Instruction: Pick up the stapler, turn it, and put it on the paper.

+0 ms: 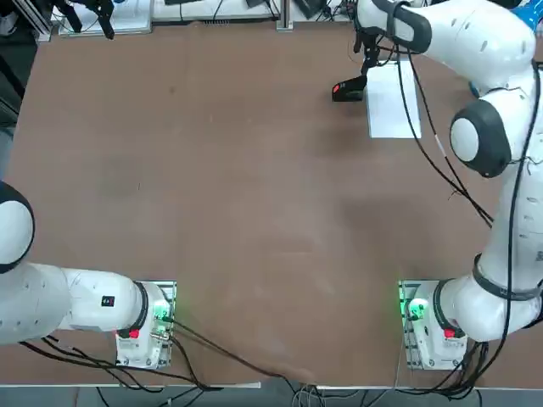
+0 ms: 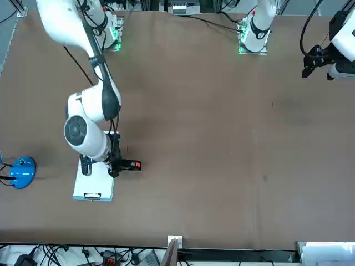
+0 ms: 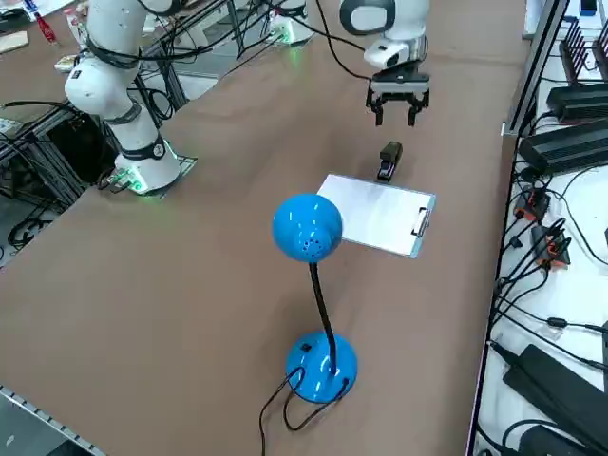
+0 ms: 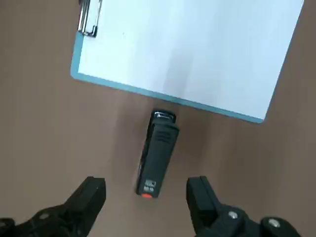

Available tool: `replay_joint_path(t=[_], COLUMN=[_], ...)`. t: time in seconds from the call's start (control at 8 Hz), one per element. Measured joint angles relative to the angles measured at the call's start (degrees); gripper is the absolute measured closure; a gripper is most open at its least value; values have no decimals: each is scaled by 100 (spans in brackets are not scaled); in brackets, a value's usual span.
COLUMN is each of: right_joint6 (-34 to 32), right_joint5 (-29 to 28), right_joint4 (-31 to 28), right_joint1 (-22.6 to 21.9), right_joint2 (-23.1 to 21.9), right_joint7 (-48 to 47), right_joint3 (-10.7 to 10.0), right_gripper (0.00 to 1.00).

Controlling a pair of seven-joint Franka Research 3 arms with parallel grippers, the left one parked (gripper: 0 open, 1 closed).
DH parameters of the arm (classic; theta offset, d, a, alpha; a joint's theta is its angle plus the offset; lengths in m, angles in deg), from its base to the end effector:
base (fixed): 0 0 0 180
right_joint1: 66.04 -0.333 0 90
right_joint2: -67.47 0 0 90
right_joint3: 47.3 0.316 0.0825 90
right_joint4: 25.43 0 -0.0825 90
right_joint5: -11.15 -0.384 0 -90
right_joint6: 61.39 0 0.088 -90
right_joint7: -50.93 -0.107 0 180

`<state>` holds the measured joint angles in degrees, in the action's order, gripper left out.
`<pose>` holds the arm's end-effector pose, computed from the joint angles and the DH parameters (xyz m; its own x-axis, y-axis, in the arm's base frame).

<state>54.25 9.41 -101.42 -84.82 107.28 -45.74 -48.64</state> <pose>0.6995 0.2256 0.3229 0.1792 -0.9837 -0.0120 -0.9838 -0.1792 0.0041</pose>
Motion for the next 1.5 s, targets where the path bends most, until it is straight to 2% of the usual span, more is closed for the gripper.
replay_joint_path(t=[0.5, 1.5], right_joint6=[107, 456], right_joint5=[-8, 117], right_joint4=[33, -263], right_joint1=[-7, -174], right_joint2=[327, 438], right_joint7=[-710, -717], right_joint3=[-11, -14], right_gripper=[0, 0])
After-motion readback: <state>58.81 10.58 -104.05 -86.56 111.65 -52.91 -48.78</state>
